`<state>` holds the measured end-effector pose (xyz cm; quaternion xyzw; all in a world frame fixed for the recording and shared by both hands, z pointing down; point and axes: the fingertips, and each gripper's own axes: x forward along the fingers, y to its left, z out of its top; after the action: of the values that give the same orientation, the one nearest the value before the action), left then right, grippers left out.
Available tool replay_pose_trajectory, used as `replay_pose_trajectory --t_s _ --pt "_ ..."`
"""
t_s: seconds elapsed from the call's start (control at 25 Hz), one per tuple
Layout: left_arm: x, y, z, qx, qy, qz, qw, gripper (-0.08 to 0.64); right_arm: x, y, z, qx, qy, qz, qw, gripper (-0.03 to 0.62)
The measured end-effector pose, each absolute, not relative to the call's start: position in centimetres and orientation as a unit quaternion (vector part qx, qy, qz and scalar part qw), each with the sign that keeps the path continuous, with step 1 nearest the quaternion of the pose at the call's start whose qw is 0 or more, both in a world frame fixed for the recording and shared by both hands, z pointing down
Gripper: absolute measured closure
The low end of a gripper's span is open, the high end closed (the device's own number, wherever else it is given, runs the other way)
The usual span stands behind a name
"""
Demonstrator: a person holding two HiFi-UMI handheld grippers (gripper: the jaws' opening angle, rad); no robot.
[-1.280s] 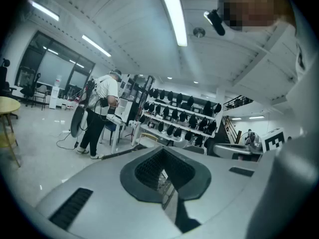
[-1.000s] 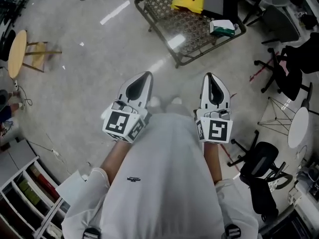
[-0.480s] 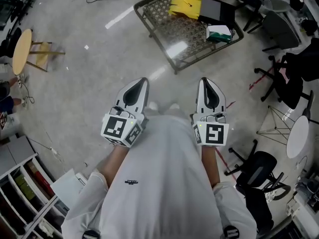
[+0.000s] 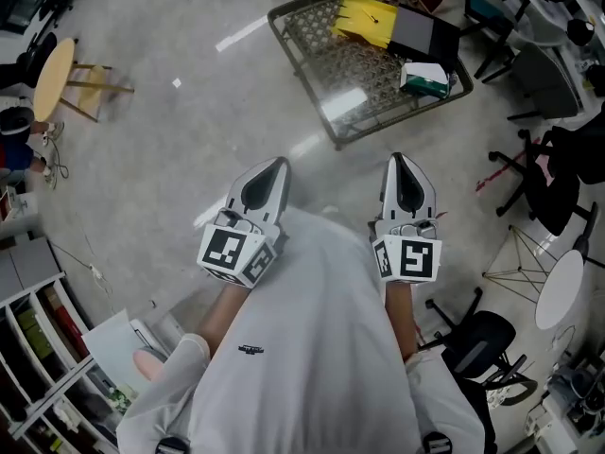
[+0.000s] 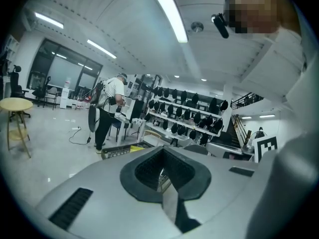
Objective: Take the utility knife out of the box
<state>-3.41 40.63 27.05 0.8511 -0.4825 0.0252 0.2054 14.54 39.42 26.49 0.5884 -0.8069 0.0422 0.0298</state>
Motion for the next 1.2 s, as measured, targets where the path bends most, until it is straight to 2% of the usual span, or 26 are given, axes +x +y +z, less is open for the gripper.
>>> replay_pose_trajectory --t_s 0.4,0.88,1.2 --pt "-6.0 32.8 28.5 0.849 -0.480 0.018 0.220 0.559 11.6 32.4 28.0 0.591 -0.804 0.054 0.042 0.594" --pt "-15.0 10.5 29.5 0.874 -0.432 0.045 0.217 0.559 5.1 12.7 30.2 0.646 -0.754 0.101 0.064 0.594" --pt "-17.8 -0.7 28.0 0.906 -0.373 0.041 0.198 0.560 2.3 3.7 29.3 0.690 -0.714 0.108 0.056 0.594"
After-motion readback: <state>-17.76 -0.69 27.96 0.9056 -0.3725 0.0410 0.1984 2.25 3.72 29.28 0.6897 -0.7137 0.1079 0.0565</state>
